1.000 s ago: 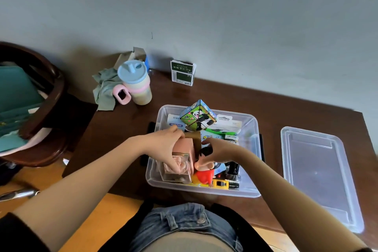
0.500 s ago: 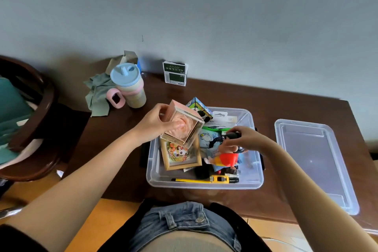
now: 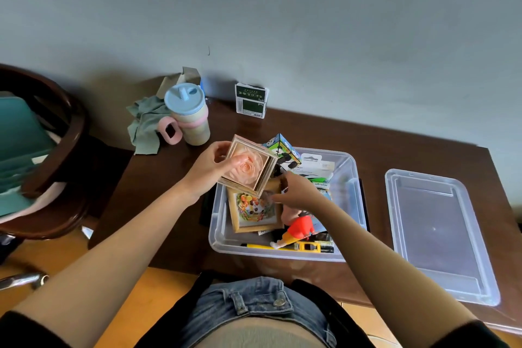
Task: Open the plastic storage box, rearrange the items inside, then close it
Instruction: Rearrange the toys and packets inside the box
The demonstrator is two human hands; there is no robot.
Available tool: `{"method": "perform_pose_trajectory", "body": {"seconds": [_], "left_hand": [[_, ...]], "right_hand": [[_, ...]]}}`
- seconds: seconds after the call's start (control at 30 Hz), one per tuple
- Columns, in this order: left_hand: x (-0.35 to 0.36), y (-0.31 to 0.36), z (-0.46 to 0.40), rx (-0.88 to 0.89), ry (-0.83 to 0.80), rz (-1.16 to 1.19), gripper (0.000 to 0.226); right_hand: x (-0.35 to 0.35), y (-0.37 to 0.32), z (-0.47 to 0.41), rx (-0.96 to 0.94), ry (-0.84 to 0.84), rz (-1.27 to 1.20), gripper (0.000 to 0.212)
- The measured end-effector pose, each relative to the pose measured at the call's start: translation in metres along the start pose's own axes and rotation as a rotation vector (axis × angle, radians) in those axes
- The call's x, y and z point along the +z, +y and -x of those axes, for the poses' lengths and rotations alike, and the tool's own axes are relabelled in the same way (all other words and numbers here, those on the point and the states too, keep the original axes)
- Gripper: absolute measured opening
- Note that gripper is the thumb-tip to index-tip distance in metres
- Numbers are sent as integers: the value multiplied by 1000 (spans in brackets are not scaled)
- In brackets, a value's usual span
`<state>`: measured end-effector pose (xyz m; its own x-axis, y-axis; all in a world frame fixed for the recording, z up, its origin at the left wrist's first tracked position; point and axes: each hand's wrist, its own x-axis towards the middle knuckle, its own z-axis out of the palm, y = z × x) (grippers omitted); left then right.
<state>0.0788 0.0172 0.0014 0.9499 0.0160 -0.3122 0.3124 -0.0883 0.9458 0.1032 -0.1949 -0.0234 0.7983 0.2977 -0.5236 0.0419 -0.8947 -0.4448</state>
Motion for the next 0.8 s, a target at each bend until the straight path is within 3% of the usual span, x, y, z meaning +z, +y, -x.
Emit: {"method": "perform_pose_trajectory", "body": {"seconds": [0.13, 0.3, 0.43, 0.5, 0.7, 0.8], "left_hand": [[-1, 2, 4, 23, 30, 77, 63], [-3, 4, 4, 33, 26, 100, 67], [0, 8, 2, 46, 52, 94, 73], [1, 8, 1, 39, 54, 102, 80], [7, 0, 0, 16, 51, 107, 62], [8, -4, 2, 20, 58, 136, 66]], "right_hand": [[-2, 6, 8, -141, -69, 23, 22], [-4, 3, 31, -346, -17, 207, 29], [-3, 4, 51, -485, -119, 231, 25], [-2, 5, 55, -471, -164, 221, 23], [-8, 3, 50, -300, -467, 108, 29], [-4, -3, 42, -254, -393, 119, 28]]}}
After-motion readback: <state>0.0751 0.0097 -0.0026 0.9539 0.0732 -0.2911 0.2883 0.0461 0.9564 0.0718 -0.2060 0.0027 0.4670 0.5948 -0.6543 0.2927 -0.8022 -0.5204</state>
